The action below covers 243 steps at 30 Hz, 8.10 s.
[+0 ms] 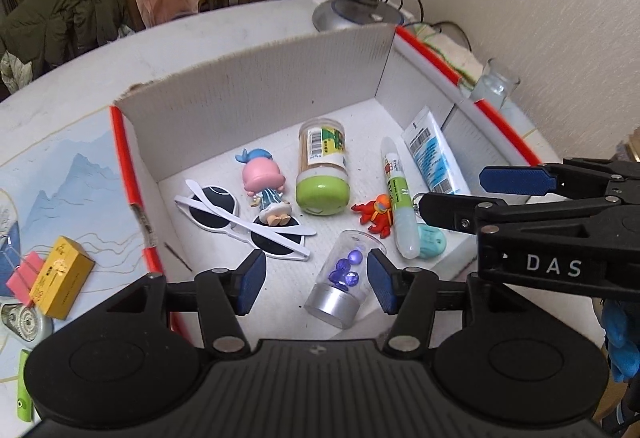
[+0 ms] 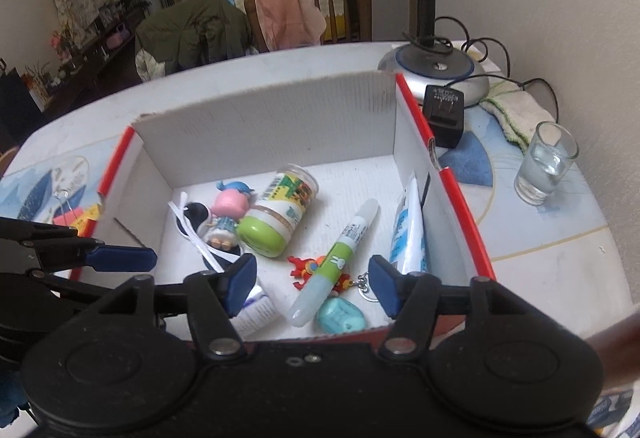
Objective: Organize rigid objects
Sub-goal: 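Release the jar with the left tool while the right tool releases the teal case, then withdraw both tools from the box toward the remaining items on the mat, then grasp the green cylinder with the left tool while the right tool grasps the yellow carton, then carry the green cylinder with the left tool while the right tool carries the yellow carton into the box, then release the green cylinder with the left tool while the right tool releases the yellow carton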
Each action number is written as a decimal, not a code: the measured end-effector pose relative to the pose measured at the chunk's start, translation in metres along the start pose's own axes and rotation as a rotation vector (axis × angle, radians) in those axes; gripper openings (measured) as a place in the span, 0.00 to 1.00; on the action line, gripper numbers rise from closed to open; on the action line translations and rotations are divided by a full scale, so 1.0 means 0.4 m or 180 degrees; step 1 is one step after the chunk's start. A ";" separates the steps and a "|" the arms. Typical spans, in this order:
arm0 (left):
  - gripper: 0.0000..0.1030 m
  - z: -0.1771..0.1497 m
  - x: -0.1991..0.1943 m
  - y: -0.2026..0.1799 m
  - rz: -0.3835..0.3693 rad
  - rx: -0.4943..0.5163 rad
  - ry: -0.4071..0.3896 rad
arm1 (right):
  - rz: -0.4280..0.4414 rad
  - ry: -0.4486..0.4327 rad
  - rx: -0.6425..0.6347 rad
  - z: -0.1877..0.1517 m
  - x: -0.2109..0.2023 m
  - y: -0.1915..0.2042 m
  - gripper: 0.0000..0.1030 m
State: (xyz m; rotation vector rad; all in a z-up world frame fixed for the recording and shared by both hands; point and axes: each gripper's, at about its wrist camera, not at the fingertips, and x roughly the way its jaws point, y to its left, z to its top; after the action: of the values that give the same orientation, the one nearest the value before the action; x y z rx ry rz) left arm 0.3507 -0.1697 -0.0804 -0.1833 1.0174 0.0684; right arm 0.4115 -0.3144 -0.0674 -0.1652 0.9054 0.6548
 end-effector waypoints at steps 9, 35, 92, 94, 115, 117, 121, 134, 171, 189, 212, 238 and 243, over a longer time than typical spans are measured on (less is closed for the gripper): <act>0.60 -0.034 -0.098 0.027 -0.0017 -0.0045 -0.0254 | 0.0072 -0.0188 0.0142 -0.016 -0.074 0.017 0.70; 0.84 -0.178 -0.335 0.240 -0.0002 -0.0216 -0.0773 | 0.0250 -0.0574 0.0300 -0.105 -0.217 0.215 0.95; 1.00 -0.421 -0.155 0.703 0.0399 -0.0495 -0.0498 | -0.0347 0.0287 0.0079 0.066 0.279 0.705 0.89; 1.00 -0.419 -0.146 0.703 0.0404 -0.0494 -0.0482 | -0.0384 0.0339 0.0187 0.074 0.307 0.699 0.87; 0.80 -0.415 -0.102 0.669 0.0534 -0.0192 -0.0466 | -0.0515 0.0725 0.0367 0.046 0.431 0.705 0.56; 0.71 -0.416 -0.094 0.667 0.0533 -0.0174 -0.0410 | -0.0530 0.0726 0.0307 0.032 0.426 0.711 0.53; 0.66 -0.420 -0.092 0.662 0.0537 -0.0135 -0.0402 | -0.0504 0.0731 0.0214 0.016 0.412 0.720 0.46; 0.22 -0.410 -0.090 0.622 0.0418 0.0077 -0.0422 | -0.0344 0.0729 0.0129 -0.033 0.355 0.715 0.28; 0.16 -0.261 -0.278 0.437 0.0134 -0.0435 -0.0631 | 0.0309 0.0051 0.0006 -0.063 -0.075 0.484 0.28; 0.16 -0.089 -0.220 0.171 0.0010 -0.0012 -0.0744 | 0.0057 -0.0190 0.0347 -0.024 -0.099 0.161 0.28; 0.16 0.084 0.013 0.016 0.0215 0.0262 -0.0436 | -0.0053 -0.0037 0.0509 0.034 0.022 -0.057 0.28; 0.16 0.180 0.228 0.010 0.0326 0.0145 0.0275 | -0.0101 0.0485 0.0185 0.050 0.183 -0.027 0.28; 0.16 0.178 0.232 0.011 0.0319 0.0144 0.0297 | -0.0095 0.0529 0.0172 0.052 0.186 -0.026 0.29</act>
State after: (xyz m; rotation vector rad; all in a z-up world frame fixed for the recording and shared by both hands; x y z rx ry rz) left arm 0.4587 -0.1550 -0.1234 -0.0947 1.1201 0.1288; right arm 0.4643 -0.2802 -0.1133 -0.1865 1.0773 0.5945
